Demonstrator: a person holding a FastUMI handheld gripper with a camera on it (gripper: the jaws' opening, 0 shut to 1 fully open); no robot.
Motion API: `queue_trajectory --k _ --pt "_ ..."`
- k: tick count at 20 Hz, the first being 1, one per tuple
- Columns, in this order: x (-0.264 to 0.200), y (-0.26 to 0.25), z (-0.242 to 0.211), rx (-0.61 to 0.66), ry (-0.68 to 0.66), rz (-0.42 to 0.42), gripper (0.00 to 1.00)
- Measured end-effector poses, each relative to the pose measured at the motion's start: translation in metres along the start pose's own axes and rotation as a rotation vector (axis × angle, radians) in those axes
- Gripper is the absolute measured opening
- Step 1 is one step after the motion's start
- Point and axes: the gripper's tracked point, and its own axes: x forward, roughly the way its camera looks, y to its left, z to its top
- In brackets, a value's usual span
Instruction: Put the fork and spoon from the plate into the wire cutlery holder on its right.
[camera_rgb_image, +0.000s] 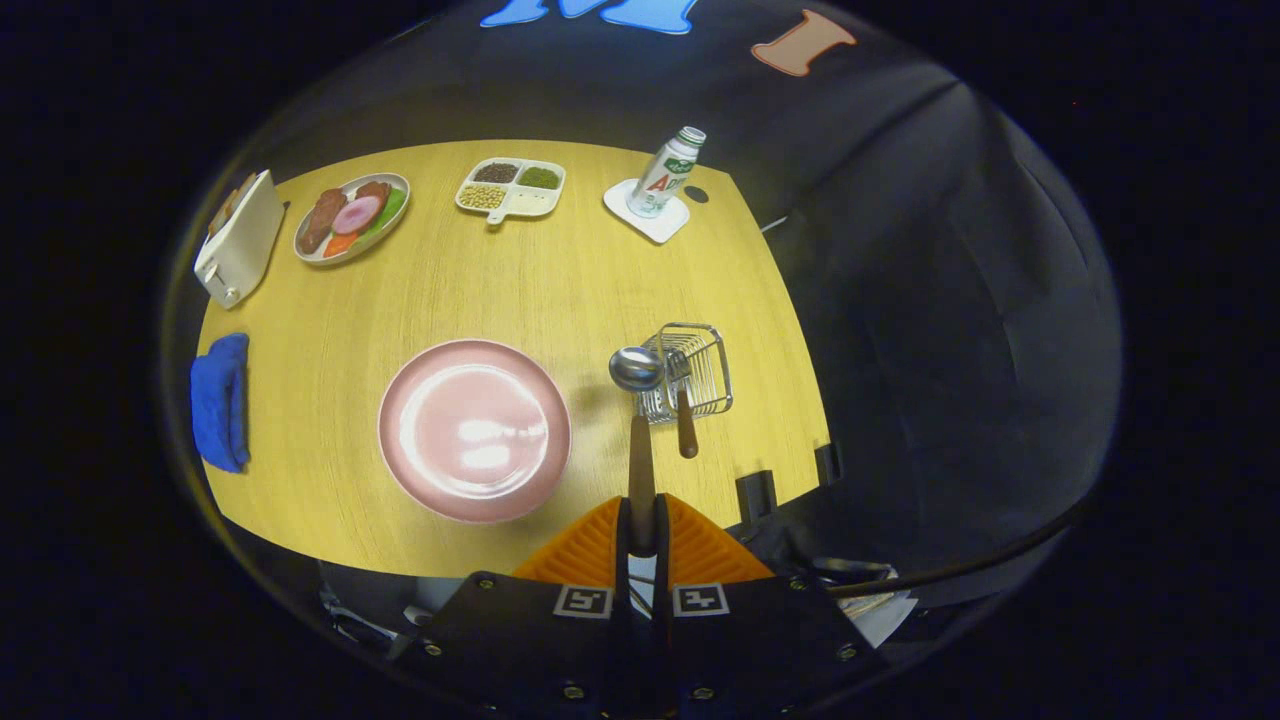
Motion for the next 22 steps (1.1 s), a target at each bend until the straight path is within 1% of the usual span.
queue_trajectory --k 5,7,13,16,22 --pt "0.015 -0.029 0.009 0.045 0.02 -0.01 0.08" --pt "0.025 -0.035 0.011 0.04 0.037 -0.008 0.08" --pt "0.05 -0.034 0.023 0.039 0.063 0.06 0.08" --pt "0.056 -0.038 0.025 0.042 0.073 0.065 0.08" --pt "0.066 -0.037 0.037 0.03 0.059 0.107 0.08"
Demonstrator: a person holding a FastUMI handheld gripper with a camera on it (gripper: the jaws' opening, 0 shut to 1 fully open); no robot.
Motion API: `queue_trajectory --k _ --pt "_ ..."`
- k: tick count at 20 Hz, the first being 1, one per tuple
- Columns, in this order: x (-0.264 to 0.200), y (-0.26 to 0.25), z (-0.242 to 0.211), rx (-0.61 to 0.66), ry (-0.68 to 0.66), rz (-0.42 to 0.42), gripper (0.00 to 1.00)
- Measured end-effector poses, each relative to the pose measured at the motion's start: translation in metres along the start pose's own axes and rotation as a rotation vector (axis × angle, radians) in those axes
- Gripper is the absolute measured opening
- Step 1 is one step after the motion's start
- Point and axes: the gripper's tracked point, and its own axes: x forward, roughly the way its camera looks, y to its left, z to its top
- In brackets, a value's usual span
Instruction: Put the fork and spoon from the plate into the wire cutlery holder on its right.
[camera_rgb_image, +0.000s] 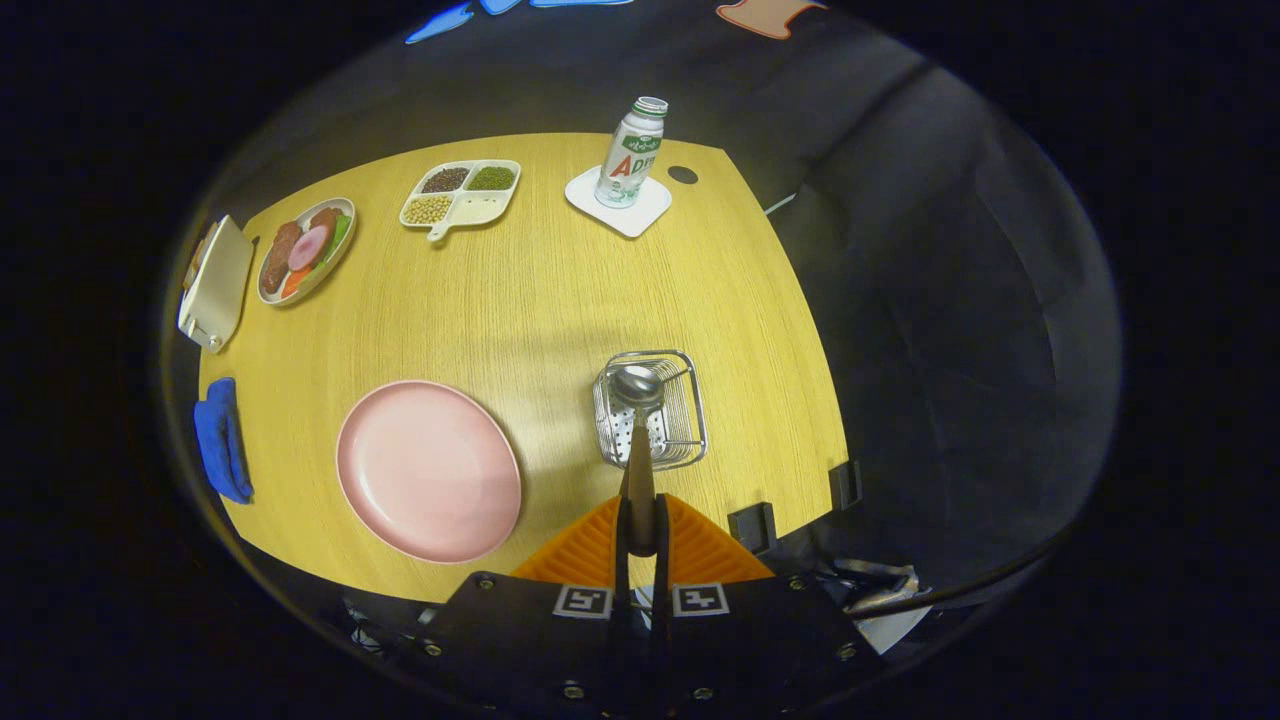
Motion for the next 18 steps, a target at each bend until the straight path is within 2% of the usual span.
queue_trajectory --k 18 --pt "0.019 -0.004 0.002 0.022 0.025 0.058 0.08"
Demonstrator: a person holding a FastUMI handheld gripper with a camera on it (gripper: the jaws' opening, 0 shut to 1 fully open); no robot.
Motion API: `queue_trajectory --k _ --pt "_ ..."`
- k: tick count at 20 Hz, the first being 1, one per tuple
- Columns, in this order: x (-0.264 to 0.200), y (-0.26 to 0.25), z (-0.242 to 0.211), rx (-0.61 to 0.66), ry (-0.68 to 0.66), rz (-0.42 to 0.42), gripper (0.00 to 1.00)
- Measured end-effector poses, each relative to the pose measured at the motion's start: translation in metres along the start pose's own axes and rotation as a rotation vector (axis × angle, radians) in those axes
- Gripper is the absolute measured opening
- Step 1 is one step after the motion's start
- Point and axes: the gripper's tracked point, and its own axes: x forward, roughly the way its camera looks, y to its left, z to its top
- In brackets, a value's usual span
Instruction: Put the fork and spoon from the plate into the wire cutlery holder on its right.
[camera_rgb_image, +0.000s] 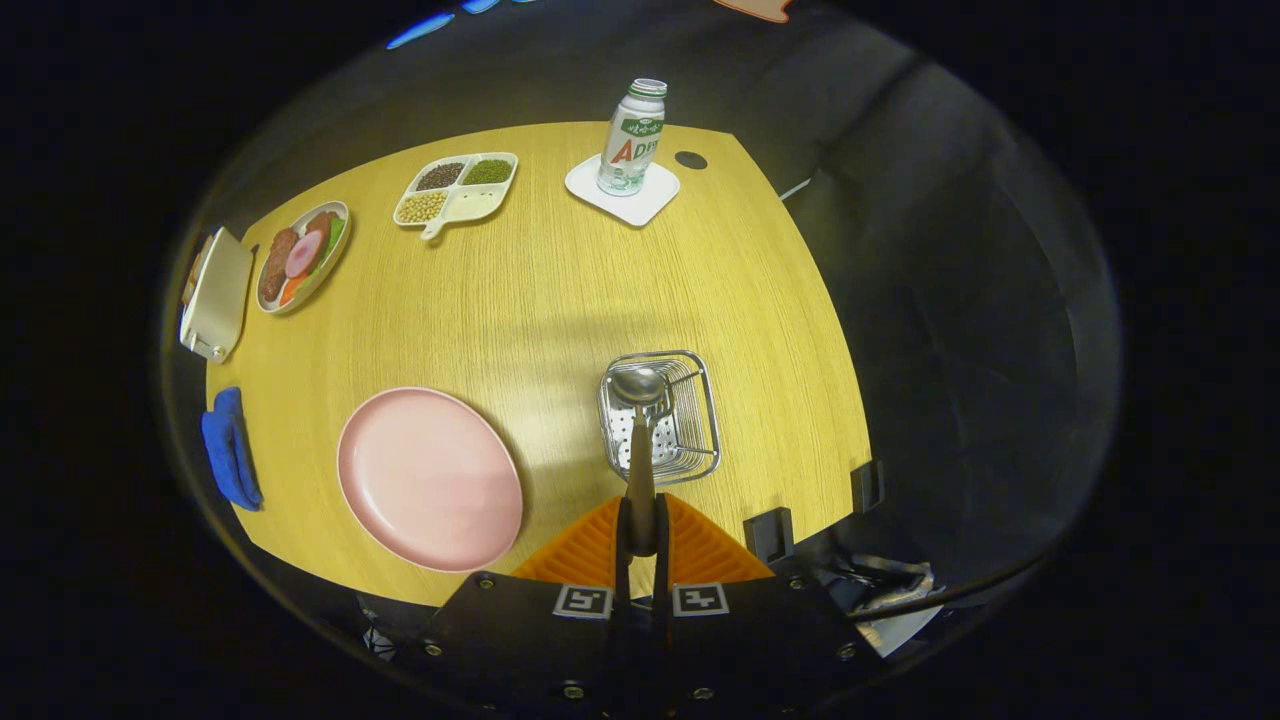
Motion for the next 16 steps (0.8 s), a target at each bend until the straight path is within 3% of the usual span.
queue_trajectory --k 16 --pt "-0.004 -0.0058 0.0001 0.007 -0.026 0.007 0.14"
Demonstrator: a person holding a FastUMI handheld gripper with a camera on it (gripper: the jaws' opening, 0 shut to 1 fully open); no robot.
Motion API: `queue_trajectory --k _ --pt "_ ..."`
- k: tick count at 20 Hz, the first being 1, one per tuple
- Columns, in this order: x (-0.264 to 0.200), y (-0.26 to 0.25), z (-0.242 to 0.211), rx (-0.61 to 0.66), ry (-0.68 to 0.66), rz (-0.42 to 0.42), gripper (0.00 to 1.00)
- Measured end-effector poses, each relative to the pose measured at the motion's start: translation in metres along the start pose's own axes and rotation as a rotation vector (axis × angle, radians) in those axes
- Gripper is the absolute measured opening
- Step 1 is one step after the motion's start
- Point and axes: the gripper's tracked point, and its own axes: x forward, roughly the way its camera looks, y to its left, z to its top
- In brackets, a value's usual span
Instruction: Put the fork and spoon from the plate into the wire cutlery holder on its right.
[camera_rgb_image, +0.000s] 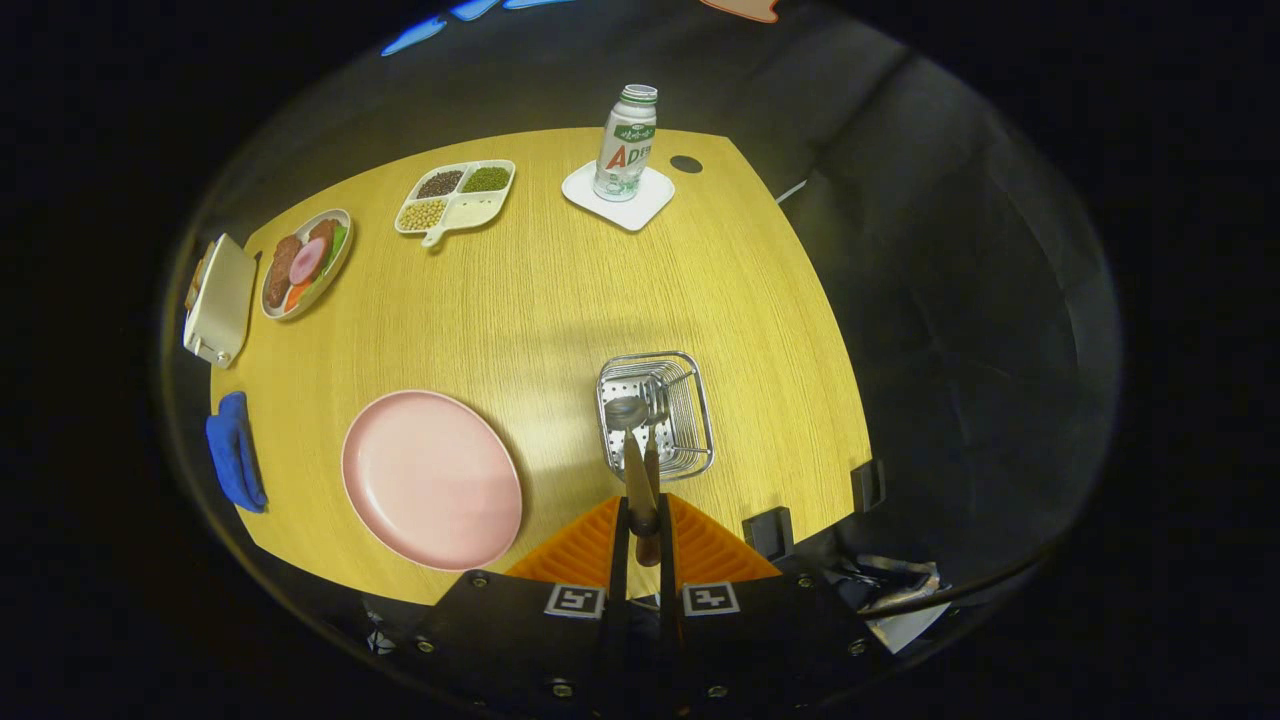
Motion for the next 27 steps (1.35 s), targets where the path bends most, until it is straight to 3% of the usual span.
queue_trajectory --k 2,3,4,10,19,27 --pt "-0.003 0.0 0.005 0.0 -0.029 0.003 0.17" --pt "-0.008 -0.001 0.009 0.006 -0.058 0.0 0.28" --pt "-0.012 -0.002 0.013 0.018 -0.095 -0.004 0.3" --pt "-0.06 0.0 0.056 0.036 -0.413 -0.01 0.3" --pt "-0.205 0.018 0.11 0.089 -1.029 0.027 0.3" --pt "-0.291 0.05 0.102 0.122 -1.305 0.131 0.3"
